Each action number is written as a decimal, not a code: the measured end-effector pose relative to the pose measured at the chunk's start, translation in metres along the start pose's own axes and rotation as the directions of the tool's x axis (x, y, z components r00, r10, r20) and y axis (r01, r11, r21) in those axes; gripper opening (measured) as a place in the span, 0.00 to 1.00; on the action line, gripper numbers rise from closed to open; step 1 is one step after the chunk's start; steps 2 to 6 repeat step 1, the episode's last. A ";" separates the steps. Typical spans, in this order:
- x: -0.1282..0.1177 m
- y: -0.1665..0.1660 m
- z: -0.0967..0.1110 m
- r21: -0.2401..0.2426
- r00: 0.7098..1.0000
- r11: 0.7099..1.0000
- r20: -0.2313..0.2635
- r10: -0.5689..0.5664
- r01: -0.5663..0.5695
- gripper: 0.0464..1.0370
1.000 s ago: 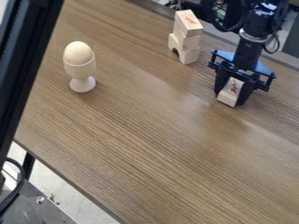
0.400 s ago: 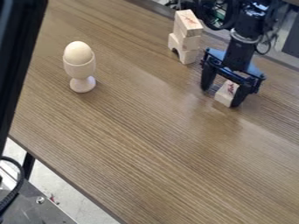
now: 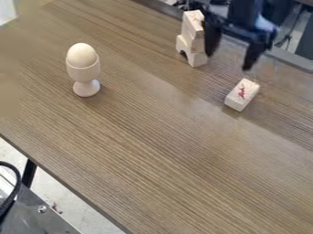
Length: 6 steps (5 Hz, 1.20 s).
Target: Put the rectangle with the red mark on to the right side of the table.
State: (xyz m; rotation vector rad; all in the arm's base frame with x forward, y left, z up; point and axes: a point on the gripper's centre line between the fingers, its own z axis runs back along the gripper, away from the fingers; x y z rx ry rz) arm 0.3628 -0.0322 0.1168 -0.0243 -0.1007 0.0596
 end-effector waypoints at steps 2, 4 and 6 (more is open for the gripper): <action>-0.013 0.012 0.043 0.028 0.996 0.999 0.084 0.033 -0.036 0.96; -0.013 0.012 0.043 0.028 0.996 0.999 0.084 0.033 -0.036 0.96; -0.013 0.012 0.043 0.028 0.996 0.999 0.084 0.033 -0.036 0.96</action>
